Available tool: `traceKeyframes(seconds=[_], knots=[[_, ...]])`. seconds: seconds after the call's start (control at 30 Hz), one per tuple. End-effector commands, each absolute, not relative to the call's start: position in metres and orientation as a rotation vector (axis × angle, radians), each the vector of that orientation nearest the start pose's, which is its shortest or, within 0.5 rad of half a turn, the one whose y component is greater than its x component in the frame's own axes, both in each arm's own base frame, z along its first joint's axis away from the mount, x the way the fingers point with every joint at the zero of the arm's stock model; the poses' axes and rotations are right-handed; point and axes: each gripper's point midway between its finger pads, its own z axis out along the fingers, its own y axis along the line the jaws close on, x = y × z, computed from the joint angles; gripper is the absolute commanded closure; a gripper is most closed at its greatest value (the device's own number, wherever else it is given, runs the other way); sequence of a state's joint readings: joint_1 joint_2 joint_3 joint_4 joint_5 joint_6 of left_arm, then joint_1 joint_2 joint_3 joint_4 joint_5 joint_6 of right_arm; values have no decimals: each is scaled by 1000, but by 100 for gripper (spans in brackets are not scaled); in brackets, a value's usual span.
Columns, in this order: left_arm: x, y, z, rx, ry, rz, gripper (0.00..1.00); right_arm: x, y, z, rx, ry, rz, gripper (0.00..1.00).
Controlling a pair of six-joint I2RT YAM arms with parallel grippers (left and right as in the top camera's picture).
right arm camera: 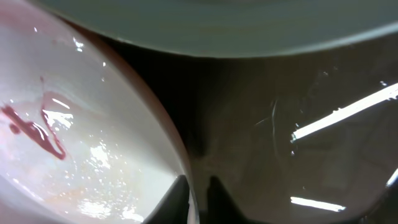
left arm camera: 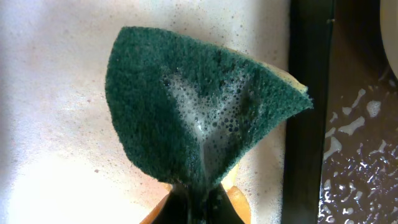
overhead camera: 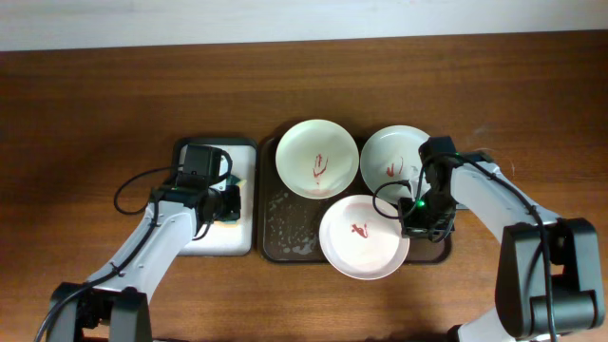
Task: Clean dirty plates on tray and stack at the side
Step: 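Grasp the sponge with left gripper and the pink plate rim with right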
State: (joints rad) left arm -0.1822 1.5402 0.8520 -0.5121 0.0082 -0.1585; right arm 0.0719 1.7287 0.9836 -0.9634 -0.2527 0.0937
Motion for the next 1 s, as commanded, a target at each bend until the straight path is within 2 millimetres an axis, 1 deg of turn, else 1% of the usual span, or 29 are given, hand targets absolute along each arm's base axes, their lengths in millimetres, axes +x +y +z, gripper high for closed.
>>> traceKeyframes(seconds=[0.0, 0.1, 0.67, 0.73, 0.87, 0.9, 0.97], knots=[[331, -65, 52, 23, 2736, -131, 100, 247, 72, 13, 38, 3261, 488, 95], [331, -65, 52, 23, 2736, -131, 100, 254, 85, 17, 41, 3214, 607, 96], [331, -65, 54, 23, 2729, -132, 100, 256, 85, 17, 38, 3204, 612, 96], [332, -65, 59, 24, 2713, -135, 100, 256, 85, 17, 38, 3204, 612, 96], [338, -68, 79, 27, 2641, -160, 100, 257, 85, 17, 37, 3201, 612, 96], [340, -73, 85, 39, 2618, -202, 100, 257, 85, 17, 37, 3201, 612, 96], [342, -94, 100, 93, 2563, -354, 100, 257, 85, 17, 37, 3202, 612, 96]])
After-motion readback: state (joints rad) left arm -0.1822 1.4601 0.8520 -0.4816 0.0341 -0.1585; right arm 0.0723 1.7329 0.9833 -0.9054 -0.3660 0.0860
